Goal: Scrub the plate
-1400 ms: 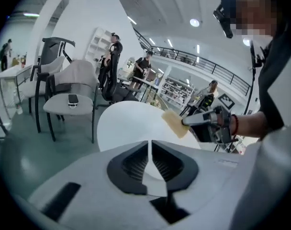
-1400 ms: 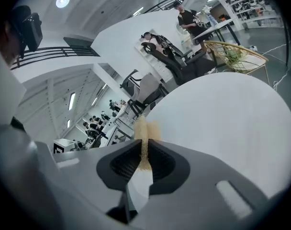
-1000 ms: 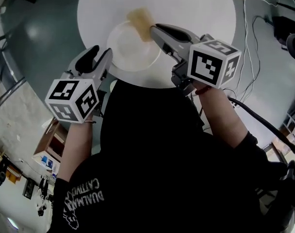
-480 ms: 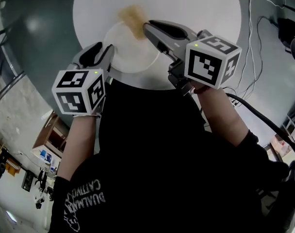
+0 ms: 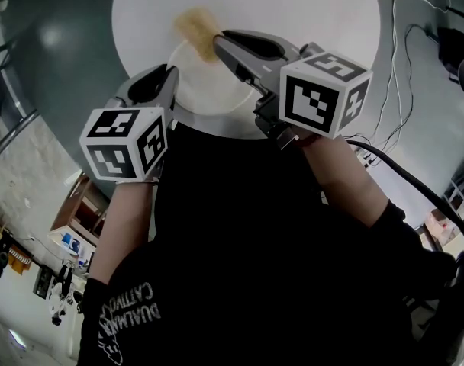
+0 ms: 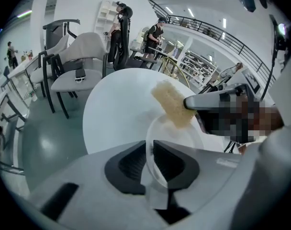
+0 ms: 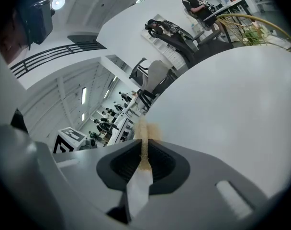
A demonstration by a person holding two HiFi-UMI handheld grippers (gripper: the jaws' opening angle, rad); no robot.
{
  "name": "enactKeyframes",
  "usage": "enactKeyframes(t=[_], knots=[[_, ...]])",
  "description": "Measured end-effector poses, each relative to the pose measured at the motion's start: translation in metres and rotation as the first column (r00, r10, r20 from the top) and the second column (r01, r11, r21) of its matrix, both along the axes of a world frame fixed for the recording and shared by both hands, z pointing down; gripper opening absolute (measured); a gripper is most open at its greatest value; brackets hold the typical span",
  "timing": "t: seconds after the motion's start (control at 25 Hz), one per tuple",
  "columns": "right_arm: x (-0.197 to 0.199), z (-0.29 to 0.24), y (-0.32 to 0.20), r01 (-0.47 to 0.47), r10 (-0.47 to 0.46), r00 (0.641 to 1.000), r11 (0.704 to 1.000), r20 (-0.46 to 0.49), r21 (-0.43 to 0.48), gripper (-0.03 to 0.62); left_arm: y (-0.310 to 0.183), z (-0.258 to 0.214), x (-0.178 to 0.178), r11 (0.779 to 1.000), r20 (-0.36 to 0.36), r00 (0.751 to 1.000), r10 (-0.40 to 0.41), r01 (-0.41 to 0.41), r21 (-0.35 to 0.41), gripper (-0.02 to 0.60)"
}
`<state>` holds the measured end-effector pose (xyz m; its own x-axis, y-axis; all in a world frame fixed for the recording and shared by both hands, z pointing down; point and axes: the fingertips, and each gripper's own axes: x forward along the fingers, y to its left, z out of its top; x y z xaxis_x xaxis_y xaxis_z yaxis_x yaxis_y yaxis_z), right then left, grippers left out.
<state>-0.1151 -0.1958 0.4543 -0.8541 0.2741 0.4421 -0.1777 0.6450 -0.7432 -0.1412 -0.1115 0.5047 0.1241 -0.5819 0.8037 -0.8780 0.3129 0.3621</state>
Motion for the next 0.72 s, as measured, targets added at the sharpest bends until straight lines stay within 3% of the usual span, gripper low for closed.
enactKeyframes(t=[0.24, 0.72], knots=[[-0.015, 0.001, 0.039, 0.086, -0.086, 0.996, 0.996, -0.005, -0.007, 0.043, 0.001, -0.004, 0.001, 0.999, -0.002, 1.0, -0.025, 0.025, 0.034, 0.04], [-0.011, 0.015, 0.043, 0.09, -0.089, 0.995, 0.995, -0.049, 0.029, 0.043, 0.017, -0.007, 0.0, 0.996, -0.009, 0.996, -0.084, 0.084, 0.037, 0.032]])
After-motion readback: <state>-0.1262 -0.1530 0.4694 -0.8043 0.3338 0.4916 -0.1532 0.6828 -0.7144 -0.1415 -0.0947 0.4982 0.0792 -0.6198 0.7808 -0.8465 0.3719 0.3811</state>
